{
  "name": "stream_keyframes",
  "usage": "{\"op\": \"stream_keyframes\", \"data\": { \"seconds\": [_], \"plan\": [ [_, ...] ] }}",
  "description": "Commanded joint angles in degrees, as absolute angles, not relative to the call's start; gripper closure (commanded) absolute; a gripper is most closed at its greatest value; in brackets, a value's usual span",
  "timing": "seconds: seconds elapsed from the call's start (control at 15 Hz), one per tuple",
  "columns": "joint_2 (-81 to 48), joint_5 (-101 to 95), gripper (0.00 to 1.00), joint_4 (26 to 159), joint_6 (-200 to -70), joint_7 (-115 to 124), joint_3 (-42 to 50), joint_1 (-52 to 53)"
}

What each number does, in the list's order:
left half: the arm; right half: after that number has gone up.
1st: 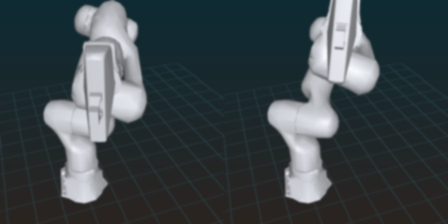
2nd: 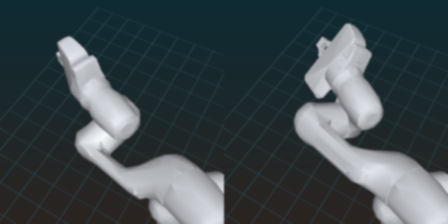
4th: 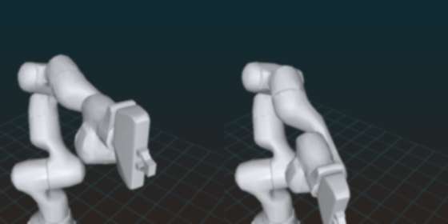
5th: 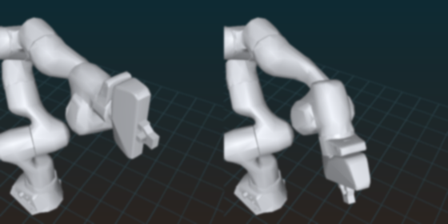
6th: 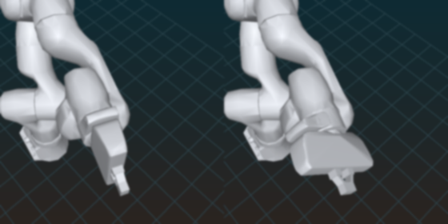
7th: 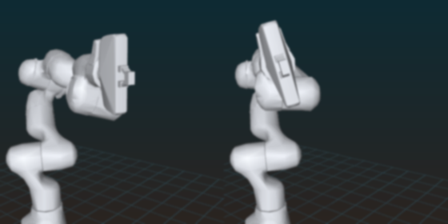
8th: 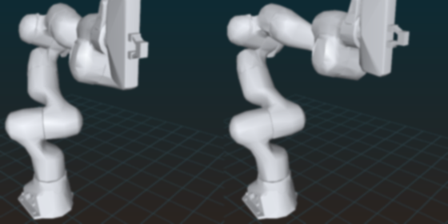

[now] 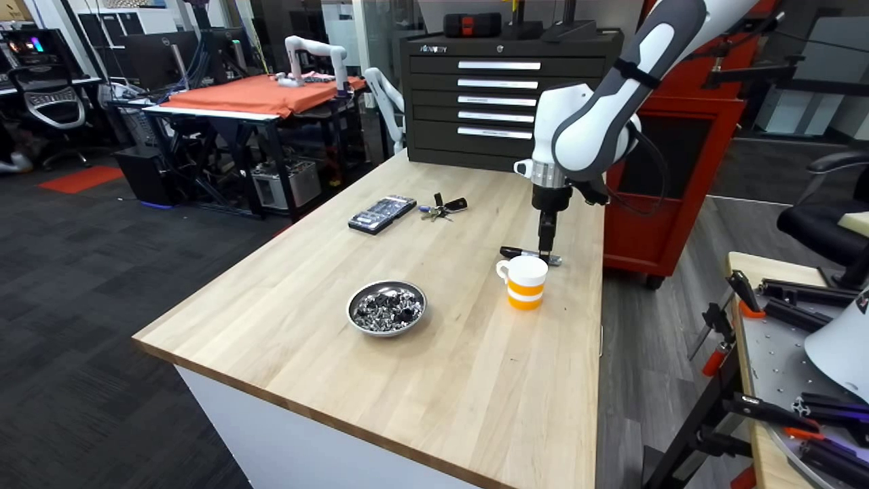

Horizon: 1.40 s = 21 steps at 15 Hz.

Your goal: Put the marker inside the mug cup

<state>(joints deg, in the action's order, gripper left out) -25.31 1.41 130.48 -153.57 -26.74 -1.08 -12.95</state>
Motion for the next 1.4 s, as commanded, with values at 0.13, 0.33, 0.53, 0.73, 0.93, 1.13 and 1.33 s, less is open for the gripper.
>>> {"op": "stream_keyframes", "data": {
  "seconds": [0.13, 0.33, 0.53, 0.73, 0.93, 1.13, 1.33],
  "plan": [
    [-26.6, 3.0, 0.00, 129.8, -153.2, -28.1, -2.9, -14.9],
    [-26.9, 3.1, 0.00, 130.0, -153.8, -28.3, -3.2, -15.2],
    [-27.1, 3.1, 0.26, 129.9, -153.9, -28.3, -3.3, -15.6],
    [-27.1, 3.2, 0.46, 130.0, -153.9, -28.3, -3.5, -15.9],
    [-26.9, 3.4, 0.66, 130.3, -154.0, -28.3, -3.6, -16.1],
    [-26.7, 3.6, 0.85, 130.5, -154.0, -28.1, -3.6, -16.3],
    [-26.1, 4.1, 0.96, 130.6, -153.4, -27.8, -3.6, -16.3]
  ]
}}
